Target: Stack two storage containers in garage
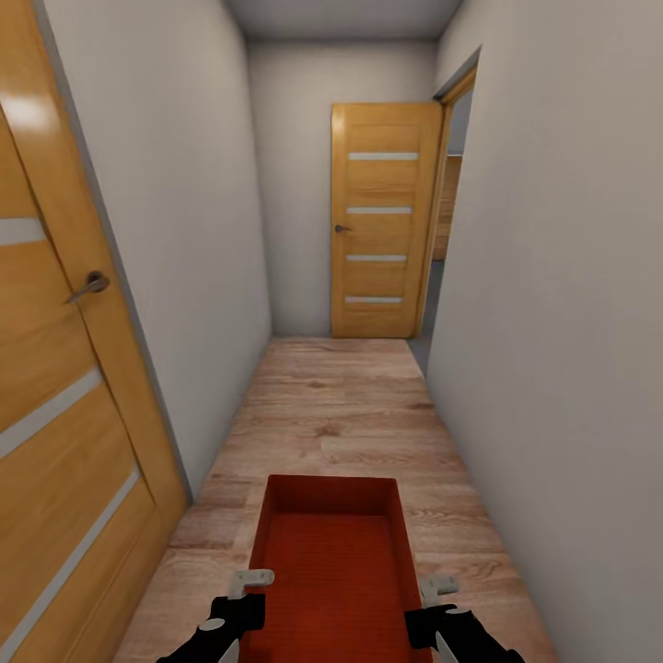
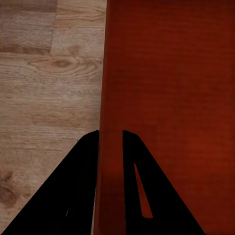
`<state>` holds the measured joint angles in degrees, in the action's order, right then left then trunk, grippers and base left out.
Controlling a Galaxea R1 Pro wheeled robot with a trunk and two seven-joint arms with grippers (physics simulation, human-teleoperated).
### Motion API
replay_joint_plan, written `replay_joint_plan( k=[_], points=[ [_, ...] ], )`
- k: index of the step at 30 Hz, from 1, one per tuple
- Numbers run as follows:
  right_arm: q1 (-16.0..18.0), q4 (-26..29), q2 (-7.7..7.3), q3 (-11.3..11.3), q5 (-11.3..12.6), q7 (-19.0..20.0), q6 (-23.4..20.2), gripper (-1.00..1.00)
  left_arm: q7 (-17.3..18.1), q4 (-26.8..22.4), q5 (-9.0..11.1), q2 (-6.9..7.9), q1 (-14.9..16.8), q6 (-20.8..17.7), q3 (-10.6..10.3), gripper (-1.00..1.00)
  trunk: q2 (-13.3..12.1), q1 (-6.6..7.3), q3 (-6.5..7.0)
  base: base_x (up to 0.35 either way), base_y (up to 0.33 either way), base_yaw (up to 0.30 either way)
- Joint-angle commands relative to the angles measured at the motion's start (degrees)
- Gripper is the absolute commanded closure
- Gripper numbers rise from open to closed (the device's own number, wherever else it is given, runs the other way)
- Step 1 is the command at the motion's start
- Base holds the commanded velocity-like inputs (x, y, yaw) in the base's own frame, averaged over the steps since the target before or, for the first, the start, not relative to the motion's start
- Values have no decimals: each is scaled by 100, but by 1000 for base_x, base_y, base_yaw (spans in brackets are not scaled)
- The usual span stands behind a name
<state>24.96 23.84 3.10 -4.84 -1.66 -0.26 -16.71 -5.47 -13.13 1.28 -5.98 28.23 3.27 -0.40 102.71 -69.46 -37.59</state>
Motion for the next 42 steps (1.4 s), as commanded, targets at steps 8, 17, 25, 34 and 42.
replay_joint_plan(
  k=[8,17,25,34,42],
  points=[
    [0,7,-11,-140,104,395,-34,100,174,3,30,124,7,15,-171,100,3,-3,-6,343,0,0],
    [0,7,-11,-140,104,395,-34,100,175,3,30,124,7,15,-171,100,3,-3,-6,343,0,0],
    [0,7,-11,-140,104,395,-34,100,174,3,30,124,7,15,-173,100,3,-3,-6,343,0,0],
    [0,7,-11,-140,104,395,-34,100,181,3,30,124,7,15,-175,100,3,-3,-6,343,0,0],
    [0,7,-11,-140,104,395,-34,100,175,3,30,124,7,15,-179,100,3,-3,-6,343,0,0]
  ],
)
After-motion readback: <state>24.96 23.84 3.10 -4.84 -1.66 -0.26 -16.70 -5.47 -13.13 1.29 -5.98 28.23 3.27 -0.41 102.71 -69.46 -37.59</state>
